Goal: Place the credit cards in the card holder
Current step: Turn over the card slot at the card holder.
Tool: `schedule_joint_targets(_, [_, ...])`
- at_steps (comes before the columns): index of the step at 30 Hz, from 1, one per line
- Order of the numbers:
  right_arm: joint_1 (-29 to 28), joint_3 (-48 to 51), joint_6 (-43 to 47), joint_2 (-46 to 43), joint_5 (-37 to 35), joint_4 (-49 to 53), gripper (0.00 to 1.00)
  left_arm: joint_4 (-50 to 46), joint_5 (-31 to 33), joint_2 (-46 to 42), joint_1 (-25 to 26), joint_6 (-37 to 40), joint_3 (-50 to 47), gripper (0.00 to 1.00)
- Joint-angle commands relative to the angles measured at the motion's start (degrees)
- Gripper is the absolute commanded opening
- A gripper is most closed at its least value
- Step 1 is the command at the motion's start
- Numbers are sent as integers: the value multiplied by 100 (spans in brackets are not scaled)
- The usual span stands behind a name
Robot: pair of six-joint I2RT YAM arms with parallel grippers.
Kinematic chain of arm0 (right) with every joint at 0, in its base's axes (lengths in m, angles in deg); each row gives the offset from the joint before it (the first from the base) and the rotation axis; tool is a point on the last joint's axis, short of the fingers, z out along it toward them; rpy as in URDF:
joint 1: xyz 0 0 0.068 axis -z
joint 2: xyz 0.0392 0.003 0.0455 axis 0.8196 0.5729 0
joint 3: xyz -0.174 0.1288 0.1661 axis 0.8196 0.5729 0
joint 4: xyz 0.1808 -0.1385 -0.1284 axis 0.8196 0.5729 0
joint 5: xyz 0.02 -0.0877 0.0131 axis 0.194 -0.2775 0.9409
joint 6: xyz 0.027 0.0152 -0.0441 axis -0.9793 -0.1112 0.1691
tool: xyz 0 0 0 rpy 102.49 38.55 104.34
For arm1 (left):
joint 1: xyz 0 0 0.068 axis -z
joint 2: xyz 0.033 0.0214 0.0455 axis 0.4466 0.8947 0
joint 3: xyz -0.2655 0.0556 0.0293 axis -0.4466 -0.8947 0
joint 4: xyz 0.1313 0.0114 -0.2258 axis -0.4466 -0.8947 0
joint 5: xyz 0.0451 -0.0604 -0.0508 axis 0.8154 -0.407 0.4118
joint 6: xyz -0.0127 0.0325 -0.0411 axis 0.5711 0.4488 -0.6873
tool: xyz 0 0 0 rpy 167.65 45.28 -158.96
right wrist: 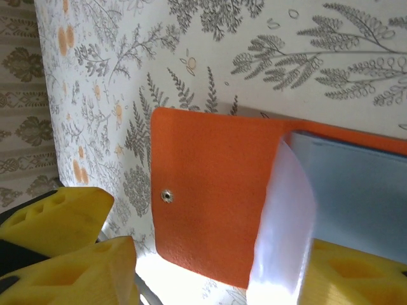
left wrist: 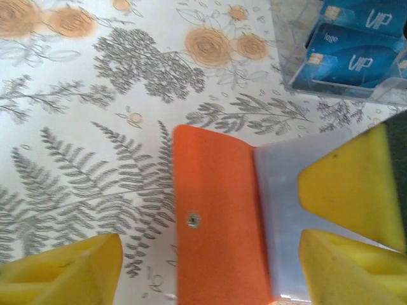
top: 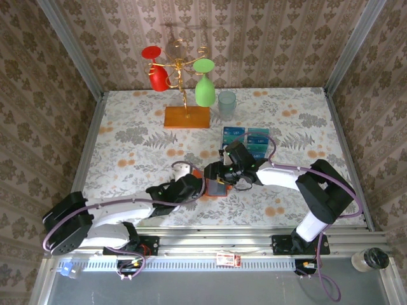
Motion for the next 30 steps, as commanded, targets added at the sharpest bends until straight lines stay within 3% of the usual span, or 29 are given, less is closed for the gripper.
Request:
schedule_joint_targets(1, [-203,-229,-132,-17,-43,79,64,-189,246,-361,-200,-56,-118,82])
schedule_joint_targets(6, [-329,-408,-351,227,-108,-84,69,-383,263,-915,-434,-30,-349,100])
schedule_joint_targets(17, [-494,-588,-930,1040,-137,-806,70,-929,241,-1872,-750,33,-613,100])
schedule_joint_targets(30, [-386,-379,-735,672,-36,-727,70,-914,81,-1513,-812,58,-492,100])
